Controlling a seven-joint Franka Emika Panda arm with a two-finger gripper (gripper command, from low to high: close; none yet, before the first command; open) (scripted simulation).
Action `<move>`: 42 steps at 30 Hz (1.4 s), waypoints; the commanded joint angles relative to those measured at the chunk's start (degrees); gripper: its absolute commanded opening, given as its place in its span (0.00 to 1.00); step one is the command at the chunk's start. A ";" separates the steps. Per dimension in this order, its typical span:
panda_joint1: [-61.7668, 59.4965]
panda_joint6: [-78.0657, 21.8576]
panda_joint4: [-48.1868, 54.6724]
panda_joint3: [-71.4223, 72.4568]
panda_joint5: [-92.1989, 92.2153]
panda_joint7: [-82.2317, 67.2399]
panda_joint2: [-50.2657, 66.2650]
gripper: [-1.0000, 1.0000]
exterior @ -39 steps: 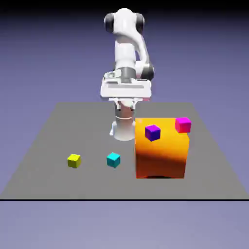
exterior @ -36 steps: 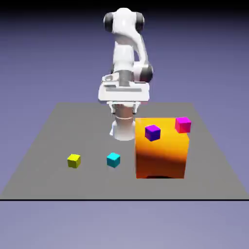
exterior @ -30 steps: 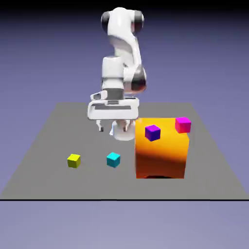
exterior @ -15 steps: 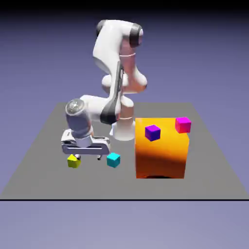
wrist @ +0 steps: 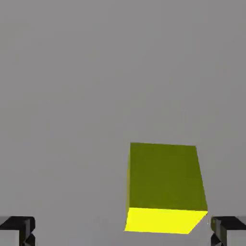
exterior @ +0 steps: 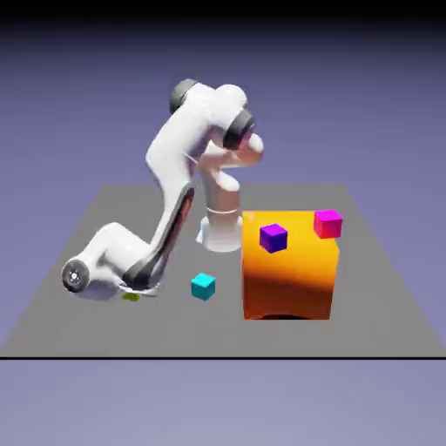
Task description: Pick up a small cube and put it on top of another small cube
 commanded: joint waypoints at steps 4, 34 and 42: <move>0.25 -4.76 3.20 -2.20 0.60 -1.47 4.62 0.50; -11.21 -1.04 -7.11 36.98 20.02 34.46 -26.50 0.00; -17.29 -0.82 -12.93 53.13 30.20 51.66 -40.90 0.00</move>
